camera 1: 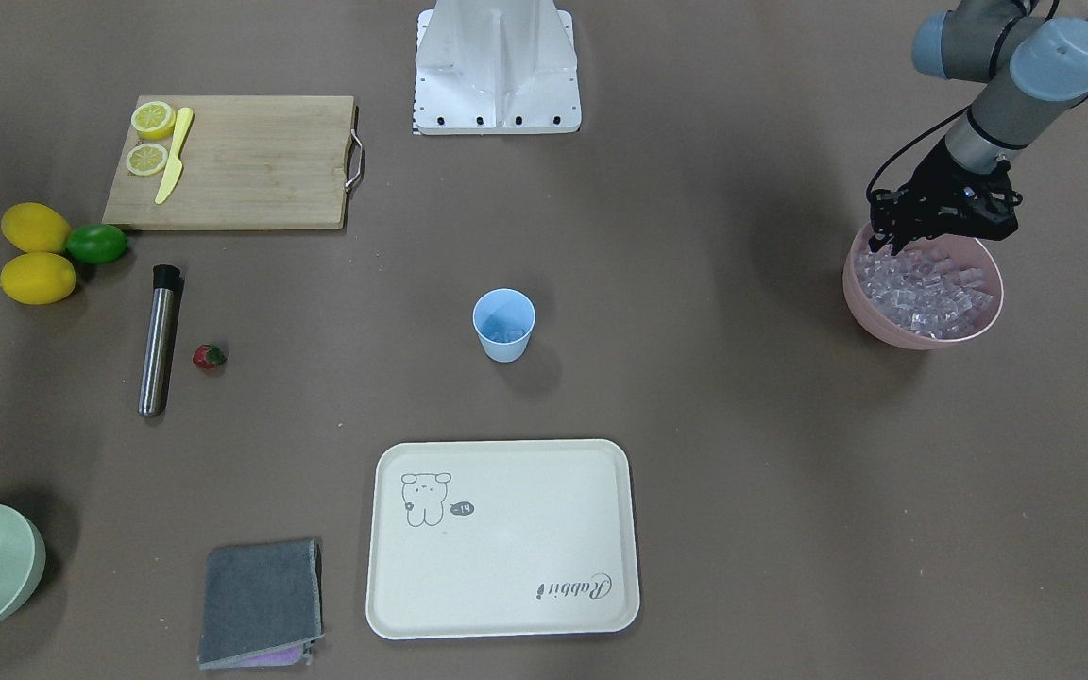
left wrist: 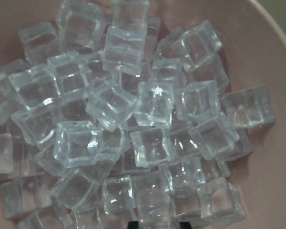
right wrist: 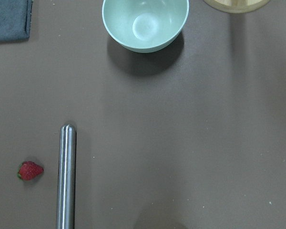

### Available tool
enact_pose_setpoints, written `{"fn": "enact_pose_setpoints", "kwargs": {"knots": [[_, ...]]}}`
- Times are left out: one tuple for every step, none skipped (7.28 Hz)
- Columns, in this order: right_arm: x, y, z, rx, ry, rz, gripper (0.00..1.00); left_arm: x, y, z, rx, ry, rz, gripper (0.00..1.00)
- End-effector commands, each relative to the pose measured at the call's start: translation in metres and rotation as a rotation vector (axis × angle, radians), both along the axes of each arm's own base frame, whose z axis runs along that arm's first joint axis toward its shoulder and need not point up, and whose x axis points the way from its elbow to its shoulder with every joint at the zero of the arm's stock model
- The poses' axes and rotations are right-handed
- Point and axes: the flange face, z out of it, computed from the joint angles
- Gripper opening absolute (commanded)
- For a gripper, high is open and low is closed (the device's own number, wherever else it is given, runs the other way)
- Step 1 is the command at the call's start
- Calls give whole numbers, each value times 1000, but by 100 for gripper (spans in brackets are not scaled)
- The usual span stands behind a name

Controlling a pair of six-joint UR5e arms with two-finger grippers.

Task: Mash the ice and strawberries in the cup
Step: 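Lower the left gripper among the ice cubes and close on one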

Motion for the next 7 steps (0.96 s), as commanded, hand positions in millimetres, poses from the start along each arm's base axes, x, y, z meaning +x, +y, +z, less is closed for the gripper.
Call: {"fn": "enact_pose_setpoints", "kwargs": {"knots": [[0, 0, -1, 1, 0, 0, 100, -5, -1, -9, 19, 14, 10, 0], [0, 0, -1, 2, -1, 1, 100, -6, 0, -14, 18, 25, 18, 0], [0, 0, -3, 5, -2, 1, 100, -15, -3, -16, -4, 50, 22, 0], [0, 0, -3, 5, -2, 1, 100, -26, -7, -21, 10, 73, 36, 0], [0, 1, -4, 6, -2, 1, 100, -46, -19, -28, 110, 71, 51, 0], [0, 1, -4, 6, -2, 1, 100, -52, -37, -45, 188, 83, 53, 0], [0, 1, -4, 5, -3, 2, 100, -51, -58, -78, 218, 150, 54, 0]]}}
